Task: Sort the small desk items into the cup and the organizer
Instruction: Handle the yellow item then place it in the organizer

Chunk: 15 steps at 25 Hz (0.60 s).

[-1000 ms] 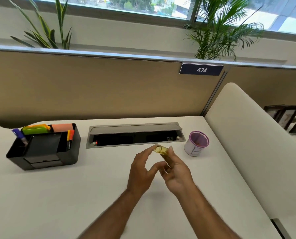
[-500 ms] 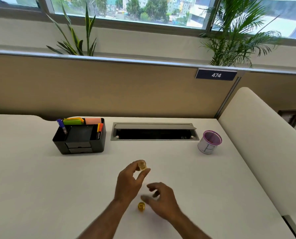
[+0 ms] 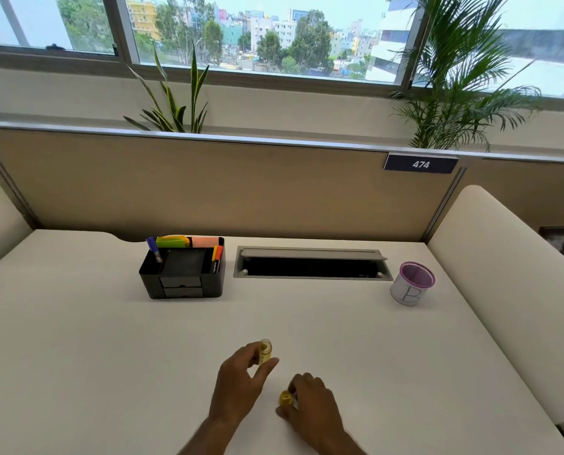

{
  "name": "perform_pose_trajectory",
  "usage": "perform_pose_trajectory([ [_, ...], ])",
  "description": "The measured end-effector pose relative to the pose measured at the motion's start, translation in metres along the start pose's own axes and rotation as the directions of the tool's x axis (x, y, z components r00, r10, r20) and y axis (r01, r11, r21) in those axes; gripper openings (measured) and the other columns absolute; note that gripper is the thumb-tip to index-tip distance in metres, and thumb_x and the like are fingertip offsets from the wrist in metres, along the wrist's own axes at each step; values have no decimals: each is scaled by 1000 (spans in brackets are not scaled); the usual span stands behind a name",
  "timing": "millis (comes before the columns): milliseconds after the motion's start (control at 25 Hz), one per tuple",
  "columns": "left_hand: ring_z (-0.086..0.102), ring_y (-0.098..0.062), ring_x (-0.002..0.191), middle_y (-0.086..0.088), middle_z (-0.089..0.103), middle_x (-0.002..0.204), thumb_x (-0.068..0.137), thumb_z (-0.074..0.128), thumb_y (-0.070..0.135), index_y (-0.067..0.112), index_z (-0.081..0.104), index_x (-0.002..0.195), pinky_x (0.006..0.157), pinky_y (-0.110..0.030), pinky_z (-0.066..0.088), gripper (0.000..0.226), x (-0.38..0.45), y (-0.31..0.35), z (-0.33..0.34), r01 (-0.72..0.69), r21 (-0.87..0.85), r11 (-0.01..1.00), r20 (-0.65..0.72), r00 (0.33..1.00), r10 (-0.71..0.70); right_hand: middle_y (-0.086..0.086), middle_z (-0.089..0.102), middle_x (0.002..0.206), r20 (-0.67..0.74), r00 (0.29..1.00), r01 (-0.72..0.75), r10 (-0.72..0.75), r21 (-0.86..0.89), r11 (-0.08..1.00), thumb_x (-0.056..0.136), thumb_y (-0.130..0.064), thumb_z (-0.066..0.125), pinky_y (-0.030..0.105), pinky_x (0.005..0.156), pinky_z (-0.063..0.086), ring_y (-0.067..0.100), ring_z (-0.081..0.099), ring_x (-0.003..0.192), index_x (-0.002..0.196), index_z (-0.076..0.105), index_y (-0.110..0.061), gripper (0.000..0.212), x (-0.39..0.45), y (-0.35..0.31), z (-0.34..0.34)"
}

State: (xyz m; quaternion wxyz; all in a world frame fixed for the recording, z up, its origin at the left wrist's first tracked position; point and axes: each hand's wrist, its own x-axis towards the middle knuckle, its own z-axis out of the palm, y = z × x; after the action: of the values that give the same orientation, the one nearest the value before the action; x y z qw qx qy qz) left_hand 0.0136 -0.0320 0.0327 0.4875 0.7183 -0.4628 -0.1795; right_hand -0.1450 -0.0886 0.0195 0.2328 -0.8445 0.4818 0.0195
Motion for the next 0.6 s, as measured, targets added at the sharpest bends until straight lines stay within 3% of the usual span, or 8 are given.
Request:
perform_pose_trajectory([
  [160,67,-3,87,18,71,94,79,79,34,29,68,107,76,-27,60,31,-6,2,-1,-41,10,999,-5,999,41,-7,70,98,-145,989,62,-22,277,959,81,-39,69,27,82,54,9,63,90,103,64,-24,27,-14,-7,-12],
  [280,67,-3,88,18,71,96,79,80,32,27,68,111,78,-22,59,34,-7,6,-2,-76,6,997,-9,997,76,-7,76,87,-370,926,235,-78,400,886,76,-22,74,27,73,61,6,70,74,104,75,-19,28,-17,-11,-39],
  [400,66,-3,87,17,71,95,79,80,29,27,69,111,75,-19,57,34,-9,13,-2,-105,15,994,-19,994,105,-7,73,83,-498,848,378,-181,328,866,73,-23,74,23,66,58,7,66,69,108,75,-19,36,-22,-19,-76],
  [600,63,-5,86,18,68,93,81,79,23,30,69,109,68,-11,50,30,-11,26,-3,-148,19,989,-2,989,148,-5,72,78,-396,847,420,-356,86,903,75,-32,71,25,66,56,12,63,65,104,65,-20,33,-26,-29,-114],
])
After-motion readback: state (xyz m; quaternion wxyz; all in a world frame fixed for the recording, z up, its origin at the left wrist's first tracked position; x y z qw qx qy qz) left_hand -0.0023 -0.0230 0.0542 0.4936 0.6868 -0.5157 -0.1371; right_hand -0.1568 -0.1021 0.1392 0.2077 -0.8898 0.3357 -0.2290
